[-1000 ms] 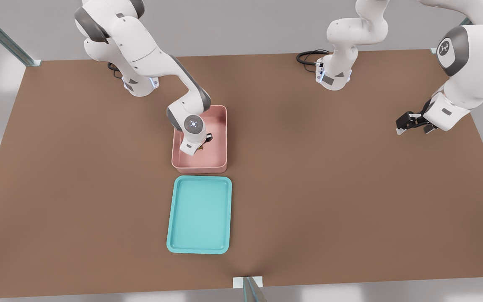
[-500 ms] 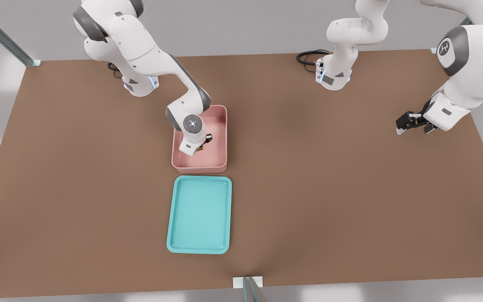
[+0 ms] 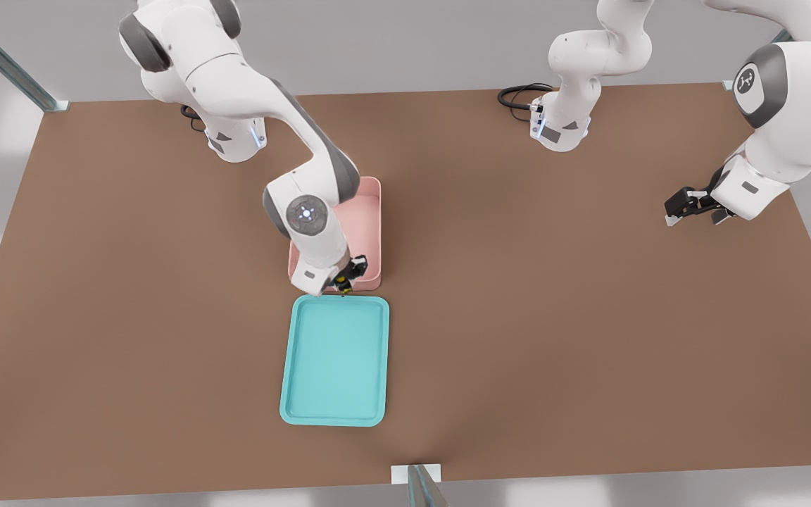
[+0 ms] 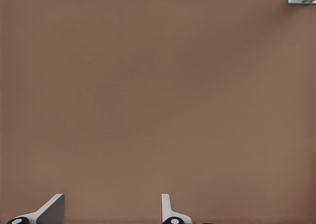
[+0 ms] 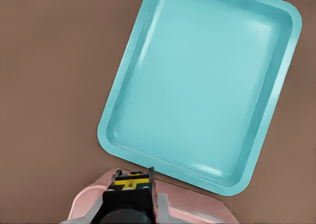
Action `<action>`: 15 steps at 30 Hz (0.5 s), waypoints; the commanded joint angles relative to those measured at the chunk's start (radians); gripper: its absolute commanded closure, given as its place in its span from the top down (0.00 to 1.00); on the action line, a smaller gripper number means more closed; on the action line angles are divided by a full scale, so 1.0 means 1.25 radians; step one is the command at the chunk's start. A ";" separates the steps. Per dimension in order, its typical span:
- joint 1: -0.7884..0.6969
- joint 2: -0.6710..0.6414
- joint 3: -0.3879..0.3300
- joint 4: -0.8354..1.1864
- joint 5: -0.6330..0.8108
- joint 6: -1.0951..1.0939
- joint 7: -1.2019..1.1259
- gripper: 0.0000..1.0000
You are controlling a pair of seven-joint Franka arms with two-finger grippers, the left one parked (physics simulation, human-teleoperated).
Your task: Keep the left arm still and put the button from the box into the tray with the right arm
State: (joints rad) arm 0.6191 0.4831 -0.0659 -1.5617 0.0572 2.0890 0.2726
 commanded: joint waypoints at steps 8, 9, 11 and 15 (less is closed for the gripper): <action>-0.002 0.222 -0.091 0.241 0.000 -0.084 -0.219 1.00; -0.002 0.222 -0.104 0.297 0.005 -0.145 -0.239 1.00; -0.022 0.203 -0.113 0.383 0.007 -0.308 -0.245 1.00; -0.118 -0.055 -0.113 0.236 0.021 -0.489 -0.335 1.00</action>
State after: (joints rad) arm 0.4924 0.4662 -0.2061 -1.2331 0.0716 1.7164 0.1113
